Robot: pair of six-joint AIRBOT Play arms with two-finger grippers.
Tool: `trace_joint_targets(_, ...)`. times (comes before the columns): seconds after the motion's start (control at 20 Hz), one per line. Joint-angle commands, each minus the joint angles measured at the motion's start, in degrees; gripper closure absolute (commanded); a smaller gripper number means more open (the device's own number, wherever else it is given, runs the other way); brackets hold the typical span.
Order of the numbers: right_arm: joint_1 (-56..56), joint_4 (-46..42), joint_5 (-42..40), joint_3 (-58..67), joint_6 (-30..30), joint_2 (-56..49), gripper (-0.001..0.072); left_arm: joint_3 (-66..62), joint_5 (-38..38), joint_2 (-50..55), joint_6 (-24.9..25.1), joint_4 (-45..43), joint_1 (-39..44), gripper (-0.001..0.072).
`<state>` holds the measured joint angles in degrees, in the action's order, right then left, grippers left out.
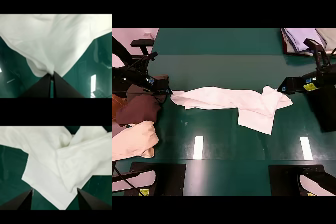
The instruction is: Fold the shirts.
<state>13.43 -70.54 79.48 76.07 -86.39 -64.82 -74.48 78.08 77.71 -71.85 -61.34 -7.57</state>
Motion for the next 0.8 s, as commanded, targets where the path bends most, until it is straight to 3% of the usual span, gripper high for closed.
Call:
trace_joint_targets(0.0, 0.1, -0.2, -3.3, 0.7, 0.9, -3.4, 0.0117, 0.0, -0.5, 0.0, -0.2, 0.0, 0.0, 0.0680)
trace_joint_targets(0.25, 0.5, -0.1, -0.9, 9.0, 1.0, -19.9, 0.0140, 0.0, -0.7, 0.0, -0.2, 0.0, 0.0, 0.0681)
trace_joint_targets(0.55, 4.8, -2.1, 2.0, 18.2, 15.4, -30.8, 0.0159, 0.0, -1.2, 0.0, -0.2, 0.0, 0.0, 0.0681)
trace_joint_targets(0.75, 6.8, -3.5, 5.7, 19.1, 19.4, -32.3, 0.0159, 0.0, -1.2, 0.0, -0.1, 0.0, 0.0, 0.0681)
